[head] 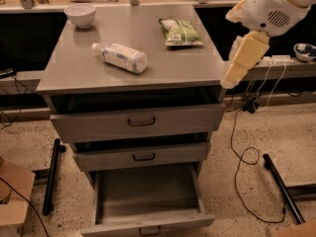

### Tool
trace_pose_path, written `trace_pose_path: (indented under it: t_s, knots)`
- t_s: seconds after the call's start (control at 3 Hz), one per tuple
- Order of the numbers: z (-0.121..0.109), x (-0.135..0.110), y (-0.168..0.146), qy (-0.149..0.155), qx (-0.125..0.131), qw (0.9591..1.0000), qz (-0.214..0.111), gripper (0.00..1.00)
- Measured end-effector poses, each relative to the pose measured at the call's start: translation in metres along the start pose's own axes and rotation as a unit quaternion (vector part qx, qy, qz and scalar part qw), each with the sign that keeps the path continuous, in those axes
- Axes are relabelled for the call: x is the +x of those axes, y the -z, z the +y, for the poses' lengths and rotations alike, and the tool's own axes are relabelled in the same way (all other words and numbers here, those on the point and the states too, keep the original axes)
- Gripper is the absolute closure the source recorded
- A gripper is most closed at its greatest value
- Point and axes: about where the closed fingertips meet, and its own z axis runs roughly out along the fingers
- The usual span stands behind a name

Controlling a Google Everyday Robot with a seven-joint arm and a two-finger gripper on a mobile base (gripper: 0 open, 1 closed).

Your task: Place green jalapeno chip bag into bottom drawer

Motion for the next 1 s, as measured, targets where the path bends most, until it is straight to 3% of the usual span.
trace_pose_path:
  t_s: [0.67,1.0]
  knots:
    - [-0.077,-0.021,-0.047,-0.019,-0.024,0.9989,-0.037,0.0]
    - [-0.112,-0.03,-0.077,-0.031,-0.035,0.9962,-0.073,0.0]
